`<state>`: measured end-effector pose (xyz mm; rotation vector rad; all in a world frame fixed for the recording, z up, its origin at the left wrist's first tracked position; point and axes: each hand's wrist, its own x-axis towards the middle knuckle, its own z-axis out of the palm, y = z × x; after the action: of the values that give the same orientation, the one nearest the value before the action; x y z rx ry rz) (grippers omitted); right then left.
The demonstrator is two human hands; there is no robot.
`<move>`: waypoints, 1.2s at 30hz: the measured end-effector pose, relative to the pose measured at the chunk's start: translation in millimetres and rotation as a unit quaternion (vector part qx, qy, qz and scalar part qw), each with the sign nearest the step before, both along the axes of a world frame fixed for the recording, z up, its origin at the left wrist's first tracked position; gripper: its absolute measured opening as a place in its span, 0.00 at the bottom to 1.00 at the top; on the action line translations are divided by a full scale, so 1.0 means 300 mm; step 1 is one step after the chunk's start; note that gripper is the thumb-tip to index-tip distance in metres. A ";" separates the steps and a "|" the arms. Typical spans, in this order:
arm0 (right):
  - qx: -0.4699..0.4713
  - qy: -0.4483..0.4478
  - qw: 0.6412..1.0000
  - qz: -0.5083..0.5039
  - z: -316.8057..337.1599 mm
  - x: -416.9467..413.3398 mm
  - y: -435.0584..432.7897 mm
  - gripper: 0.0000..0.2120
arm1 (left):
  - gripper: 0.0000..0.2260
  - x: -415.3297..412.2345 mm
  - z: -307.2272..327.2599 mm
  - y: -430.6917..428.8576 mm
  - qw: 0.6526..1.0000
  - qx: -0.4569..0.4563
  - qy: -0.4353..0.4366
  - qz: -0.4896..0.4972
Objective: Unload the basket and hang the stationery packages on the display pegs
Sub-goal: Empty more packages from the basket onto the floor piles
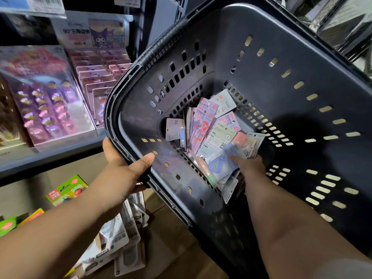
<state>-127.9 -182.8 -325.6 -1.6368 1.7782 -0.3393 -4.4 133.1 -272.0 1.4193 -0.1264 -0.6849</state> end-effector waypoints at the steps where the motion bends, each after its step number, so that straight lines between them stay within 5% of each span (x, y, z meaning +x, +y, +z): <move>1: -0.005 0.015 1.000 0.008 0.001 0.005 0.000 0.46 | 0.24 0.000 0.001 0.000 1.000 0.002 -0.001 -0.002; 15: -0.093 -0.069 0.992 0.051 -0.038 0.003 0.067 0.32 | 0.24 -0.002 0.000 -0.001 1.000 0.002 0.000 0.001; 26: -0.143 0.107 0.960 0.216 -0.049 0.063 0.086 0.22 | 0.28 0.000 0.009 0.002 1.000 -0.005 0.012 0.002; 30: -0.160 0.181 0.931 0.275 -0.036 0.116 0.060 0.33 | 0.25 0.002 0.008 0.002 1.000 0.000 0.010 -0.007; 36: -0.093 0.206 0.945 0.236 -0.061 0.117 0.032 0.23 | 0.25 0.001 0.012 0.002 1.000 -0.005 0.008 -0.001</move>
<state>-92.7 -173.2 -343.8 -2.3347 1.5946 0.0666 -4.1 133.8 -268.4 1.4052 -0.1191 -0.6959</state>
